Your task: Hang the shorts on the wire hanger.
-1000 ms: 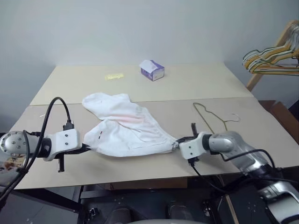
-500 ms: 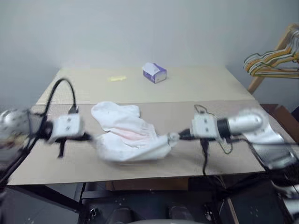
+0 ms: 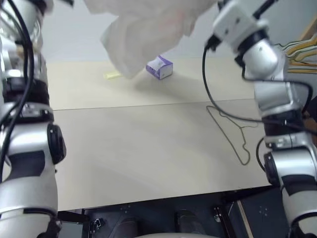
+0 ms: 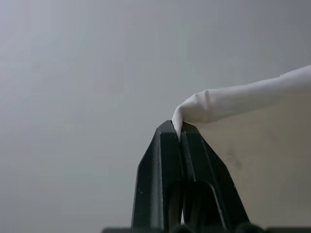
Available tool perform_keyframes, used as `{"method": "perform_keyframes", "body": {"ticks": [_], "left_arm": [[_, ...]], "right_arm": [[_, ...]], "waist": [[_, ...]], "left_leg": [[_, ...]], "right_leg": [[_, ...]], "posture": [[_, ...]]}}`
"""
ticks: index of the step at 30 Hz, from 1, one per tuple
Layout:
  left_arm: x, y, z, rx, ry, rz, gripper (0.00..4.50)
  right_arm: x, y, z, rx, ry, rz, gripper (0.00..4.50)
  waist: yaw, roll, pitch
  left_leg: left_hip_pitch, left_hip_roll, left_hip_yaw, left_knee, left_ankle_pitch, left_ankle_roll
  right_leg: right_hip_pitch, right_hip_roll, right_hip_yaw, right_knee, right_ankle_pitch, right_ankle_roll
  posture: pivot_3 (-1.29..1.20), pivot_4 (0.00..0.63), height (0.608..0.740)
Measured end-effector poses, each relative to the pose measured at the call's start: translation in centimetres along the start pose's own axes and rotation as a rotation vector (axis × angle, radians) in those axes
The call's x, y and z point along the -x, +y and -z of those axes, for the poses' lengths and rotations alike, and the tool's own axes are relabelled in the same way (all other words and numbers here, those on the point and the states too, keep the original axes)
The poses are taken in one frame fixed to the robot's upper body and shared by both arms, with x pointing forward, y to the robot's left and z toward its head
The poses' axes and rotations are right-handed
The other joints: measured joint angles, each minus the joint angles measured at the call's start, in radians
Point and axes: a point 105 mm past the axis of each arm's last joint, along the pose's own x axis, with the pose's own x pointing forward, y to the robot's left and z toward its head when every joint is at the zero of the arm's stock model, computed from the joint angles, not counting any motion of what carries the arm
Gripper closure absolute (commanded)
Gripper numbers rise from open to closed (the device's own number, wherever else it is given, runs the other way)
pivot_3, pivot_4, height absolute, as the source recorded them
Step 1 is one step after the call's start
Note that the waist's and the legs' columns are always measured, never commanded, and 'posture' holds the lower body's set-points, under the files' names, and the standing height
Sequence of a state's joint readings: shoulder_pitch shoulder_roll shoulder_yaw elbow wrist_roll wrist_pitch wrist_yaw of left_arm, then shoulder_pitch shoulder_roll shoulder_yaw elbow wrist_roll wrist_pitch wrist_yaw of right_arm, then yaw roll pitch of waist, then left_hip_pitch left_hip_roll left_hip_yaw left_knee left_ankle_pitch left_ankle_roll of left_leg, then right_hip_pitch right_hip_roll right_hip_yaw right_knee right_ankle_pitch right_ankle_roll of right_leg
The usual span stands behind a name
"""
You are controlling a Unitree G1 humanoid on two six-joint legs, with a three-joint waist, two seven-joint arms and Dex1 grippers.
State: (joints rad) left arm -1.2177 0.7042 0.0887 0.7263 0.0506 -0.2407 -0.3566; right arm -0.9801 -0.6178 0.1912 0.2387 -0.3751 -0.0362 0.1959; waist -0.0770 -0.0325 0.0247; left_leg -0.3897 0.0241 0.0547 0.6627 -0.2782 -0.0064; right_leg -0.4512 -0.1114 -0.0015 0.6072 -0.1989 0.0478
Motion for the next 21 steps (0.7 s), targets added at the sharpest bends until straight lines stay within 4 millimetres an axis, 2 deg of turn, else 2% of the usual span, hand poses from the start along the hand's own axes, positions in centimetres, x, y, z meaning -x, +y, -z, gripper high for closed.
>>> {"method": "perform_keyframes", "body": {"ticks": [2, 4, 6, 7, 10, 12, 14, 17, 21], "left_arm": [[2.1, -1.5, 2.2, -0.016, 0.047, 0.121, 4.50], [4.6, -3.0, 3.5, -0.051, 0.068, 0.271, 4.50], [7.6, -3.9, 4.3, -0.117, 0.093, 0.435, 4.50], [9.3, -4.6, 4.7, -0.131, 0.119, 0.529, 4.50], [14.9, -6.4, 6.7, -0.154, 0.258, 0.792, 4.50], [18.8, -7.6, 8.1, -0.175, 0.364, 0.955, 4.50], [23.0, -8.6, 9.3, -0.212, 0.475, 1.131, 4.50], [27.4, -9.7, 9.8, -0.217, 0.567, 1.312, 4.50], [30.0, -10.4, 8.9, -0.216, 0.597, 1.445, 4.50]], "right_arm": [[1.4, 2.5, 1.1, 0.021, 0.032, -0.065, 4.48], [3.0, 5.1, 2.4, 0.053, 0.069, -0.155, 4.48], [4.5, 6.5, 3.0, 0.076, 0.080, -0.227, 4.48], [5.5, 7.3, 3.4, 0.097, 0.082, -0.278, 4.48], [8.9, 10.9, 3.3, 0.141, 0.028, -0.532, 4.48], [11.6, 13.7, 2.5, 0.115, -0.011, -0.718, 4.48], [14.7, 15.7, 1.5, 0.078, -0.052, -0.904, 4.48], [17.1, 16.4, -0.3, 0.053, -0.121, -1.062, 4.48], [18.3, 15.9, -1.4, 0.075, -0.158, -1.161, 4.48]], "waist": [[-0.017, 0.000, 0.000], [-0.031, 0.001, 0.001], [-0.045, 0.002, 0.002], [-0.046, 0.002, 0.002], [-0.042, 0.002, 0.003], [-0.035, 0.001, 0.004], [-0.029, 0.002, 0.004], [-0.012, 0.003, 0.005], [0.015, 0.002, 0.004]], "left_leg": [[-0.002, -0.001, 0.003, 0.007, 0.000, 0.000], [-0.002, 0.000, 0.002, 0.018, 0.000, 0.001], [0.007, 0.001, 0.003, 0.018, 0.000, 0.004], [0.013, 0.002, 0.004, 0.018, -0.005, 0.013], [0.030, 0.006, 0.005, 0.018, -0.007, 0.015], [0.037, 0.010, 0.006, 0.018, -0.006, 0.014], [0.043, 0.011, 0.007, 0.017, -0.006, 0.014], [0.043, 0.012, 0.008, 0.017, -0.006, 0.014], [0.040, 0.013, 0.010, 0.017, -0.006, 0.014]], "right_leg": [[0.001, -0.002, 0.000, -0.002, -0.001, 0.002], [0.006, -0.001, 0.000, 0.002, -0.001, 0.003], [0.015, -0.001, 0.002, 0.003, 0.001, 0.003], [0.020, -0.001, 0.002, 0.003, 0.001, 0.003], [0.034, 0.002, 0.003, 0.003, -0.002, 0.005], [0.039, 0.006, 0.005, 0.004, -0.003, 0.005], [0.043, 0.007, 0.006, 0.006, -0.005, 0.002], [0.042, 0.009, 0.007, 0.007, -0.005, 0.001], [0.038, 0.009, 0.007, 0.006, -0.004, -0.002]], "posture": [[0.00, 0.000, 0.740], [0.00, 0.000, 0.740], [0.00, 0.000, 0.740], [0.00, 0.000, 0.740], [0.00, 0.000, 0.740], [0.00, 0.000, 0.740], [0.00, 0.000, 0.740], [0.00, 0.000, 0.740], [0.00, 0.000, 0.740]]}}
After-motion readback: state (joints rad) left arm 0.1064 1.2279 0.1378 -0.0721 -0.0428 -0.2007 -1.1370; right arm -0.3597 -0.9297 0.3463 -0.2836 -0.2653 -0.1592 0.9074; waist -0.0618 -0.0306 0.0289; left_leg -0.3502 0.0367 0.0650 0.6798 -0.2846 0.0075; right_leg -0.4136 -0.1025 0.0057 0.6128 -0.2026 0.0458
